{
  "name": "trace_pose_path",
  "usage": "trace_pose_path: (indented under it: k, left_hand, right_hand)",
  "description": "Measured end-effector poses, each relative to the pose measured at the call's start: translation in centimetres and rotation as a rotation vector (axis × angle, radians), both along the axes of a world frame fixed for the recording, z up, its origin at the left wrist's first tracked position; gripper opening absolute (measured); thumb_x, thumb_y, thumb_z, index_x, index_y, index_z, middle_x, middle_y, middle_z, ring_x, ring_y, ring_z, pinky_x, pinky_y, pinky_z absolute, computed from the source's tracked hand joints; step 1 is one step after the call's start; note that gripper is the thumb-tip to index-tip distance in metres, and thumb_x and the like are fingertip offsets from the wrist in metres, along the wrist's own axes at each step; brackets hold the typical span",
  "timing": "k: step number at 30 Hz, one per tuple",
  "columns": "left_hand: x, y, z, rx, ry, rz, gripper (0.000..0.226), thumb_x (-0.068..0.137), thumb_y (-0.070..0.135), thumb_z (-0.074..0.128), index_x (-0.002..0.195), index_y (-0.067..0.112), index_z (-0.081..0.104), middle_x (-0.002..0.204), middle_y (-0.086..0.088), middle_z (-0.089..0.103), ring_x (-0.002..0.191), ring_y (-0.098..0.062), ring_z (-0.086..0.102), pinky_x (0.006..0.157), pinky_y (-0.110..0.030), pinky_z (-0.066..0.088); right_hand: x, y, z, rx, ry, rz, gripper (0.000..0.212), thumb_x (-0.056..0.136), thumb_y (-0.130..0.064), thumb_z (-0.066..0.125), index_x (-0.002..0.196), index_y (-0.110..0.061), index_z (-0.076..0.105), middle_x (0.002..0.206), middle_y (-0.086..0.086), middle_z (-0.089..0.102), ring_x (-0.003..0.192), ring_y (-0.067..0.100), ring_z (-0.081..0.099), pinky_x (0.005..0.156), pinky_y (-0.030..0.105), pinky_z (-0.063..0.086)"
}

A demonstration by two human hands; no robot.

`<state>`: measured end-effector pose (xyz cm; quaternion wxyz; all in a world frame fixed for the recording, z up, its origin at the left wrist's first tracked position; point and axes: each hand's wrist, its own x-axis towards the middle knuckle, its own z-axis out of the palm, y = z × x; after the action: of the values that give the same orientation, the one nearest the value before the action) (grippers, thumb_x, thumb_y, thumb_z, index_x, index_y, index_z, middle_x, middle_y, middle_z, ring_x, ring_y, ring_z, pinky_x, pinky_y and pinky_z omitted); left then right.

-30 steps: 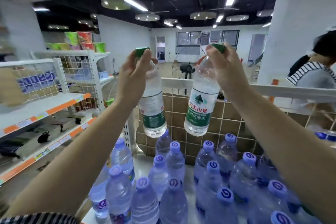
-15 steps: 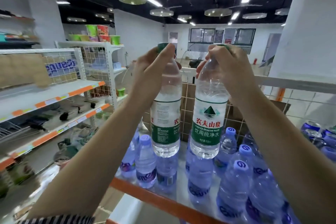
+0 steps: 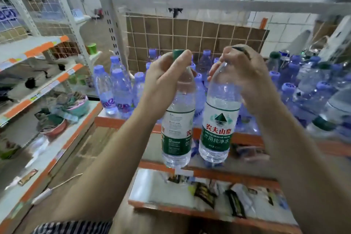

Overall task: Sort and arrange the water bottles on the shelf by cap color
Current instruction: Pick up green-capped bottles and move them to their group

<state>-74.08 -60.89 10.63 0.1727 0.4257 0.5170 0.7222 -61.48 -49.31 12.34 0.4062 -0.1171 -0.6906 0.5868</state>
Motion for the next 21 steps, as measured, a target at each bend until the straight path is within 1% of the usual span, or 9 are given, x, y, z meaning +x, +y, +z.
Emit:
trace_pose_path:
  k: [2, 4, 6, 8, 11, 14, 16, 18, 21]
  left_hand:
    - [1.4, -0.4, -2.3, -0.049, -0.022, -0.04, 0.036, 0.095, 0.031, 0.053, 0.084, -0.002, 0.059, 0.074, -0.021, 0.06, 0.068, -0.023, 0.062, 0.059, -0.031, 0.055]
    - [2.9, -0.5, -4.5, -0.103, -0.057, -0.075, 0.033, 0.094, 0.033, 0.055, 0.082, 0.002, 0.06, 0.075, -0.019, 0.062, 0.068, -0.023, 0.063, 0.06, -0.031, 0.055]
    - [4.4, -0.3, -6.4, -0.154, -0.091, -0.104, 0.027, 0.093, 0.034, 0.057, 0.08, 0.011, 0.063, 0.076, -0.017, 0.065, 0.066, -0.022, 0.063, 0.06, -0.03, 0.054]
    - [6.1, 0.3, -8.0, -0.202, -0.113, -0.136, 0.027, 0.091, 0.037, 0.058, 0.08, 0.013, 0.064, 0.077, -0.018, 0.065, 0.066, -0.023, 0.063, 0.063, -0.035, 0.052]
    - [8.9, 1.9, -9.8, -0.259, -0.182, -0.212, 0.029, 0.089, 0.039, 0.06, 0.078, 0.013, 0.065, 0.075, -0.018, 0.065, 0.067, -0.026, 0.06, 0.068, -0.041, 0.046]
    - [11.9, 4.0, -11.4, -0.342, -0.222, -0.306, 0.031, 0.084, 0.046, 0.063, 0.071, 0.019, 0.068, 0.072, -0.014, 0.069, 0.066, -0.028, 0.063, 0.068, -0.043, 0.05]
    - [14.0, 5.8, -12.3, -0.394, -0.235, -0.374, 0.042, 0.081, 0.052, 0.065, 0.076, 0.01, 0.07, 0.073, -0.017, 0.069, 0.065, -0.03, 0.064, 0.068, -0.047, 0.052]
    - [16.4, 8.0, -13.2, -0.431, -0.23, -0.42, 0.056, 0.078, 0.055, 0.066, 0.084, -0.001, 0.067, 0.078, -0.021, 0.066, 0.068, -0.029, 0.062, 0.069, -0.045, 0.049]
    - [20.9, 11.8, -13.7, -0.457, -0.2, -0.493, 0.049, 0.079, 0.055, 0.065, 0.085, 0.007, 0.067, 0.082, -0.02, 0.068, 0.07, -0.03, 0.066, 0.067, -0.04, 0.052]
  right_hand:
    - [2.4, -0.7, -2.6, -0.033, -0.017, -0.082, 0.014, 0.089, -0.023, 0.053, 0.091, -0.009, 0.054, 0.066, 0.011, 0.066, 0.068, 0.025, 0.064, 0.062, 0.029, 0.052]
    - [5.0, -1.2, -5.2, -0.075, -0.041, -0.162, 0.015, 0.09, -0.026, 0.055, 0.09, -0.01, 0.055, 0.068, 0.009, 0.067, 0.069, 0.025, 0.064, 0.063, 0.029, 0.052]
    - [7.7, -1.3, -7.4, -0.139, -0.066, -0.228, 0.02, 0.087, -0.032, 0.059, 0.087, -0.012, 0.056, 0.071, 0.009, 0.069, 0.071, 0.026, 0.065, 0.07, 0.037, 0.053]
    - [10.5, -1.1, -9.2, -0.212, -0.073, -0.282, 0.022, 0.086, -0.033, 0.06, 0.084, -0.012, 0.057, 0.071, 0.011, 0.069, 0.071, 0.028, 0.064, 0.075, 0.043, 0.051]
    - [14.3, -0.5, -11.1, -0.281, -0.078, -0.367, 0.022, 0.086, -0.031, 0.058, 0.08, -0.009, 0.055, 0.065, 0.01, 0.069, 0.063, 0.026, 0.064, 0.069, 0.038, 0.052]
    - [18.6, 0.6, -12.4, -0.331, -0.08, -0.426, 0.022, 0.087, -0.031, 0.059, 0.079, -0.01, 0.056, 0.065, 0.008, 0.069, 0.06, 0.022, 0.063, 0.064, 0.033, 0.052]
    - [21.6, 1.8, -13.1, -0.36, -0.083, -0.468, 0.025, 0.087, -0.033, 0.061, 0.081, -0.01, 0.057, 0.066, 0.01, 0.069, 0.062, 0.024, 0.063, 0.066, 0.037, 0.05]
    - [24.9, 3.2, -13.7, -0.385, -0.094, -0.516, 0.028, 0.083, -0.038, 0.064, 0.081, -0.011, 0.058, 0.068, 0.011, 0.069, 0.064, 0.028, 0.064, 0.071, 0.042, 0.05]
    - [29.6, 5.5, -14.5, -0.402, -0.115, -0.557, 0.028, 0.083, -0.041, 0.064, 0.081, -0.013, 0.059, 0.071, 0.011, 0.069, 0.069, 0.031, 0.064, 0.076, 0.047, 0.049]
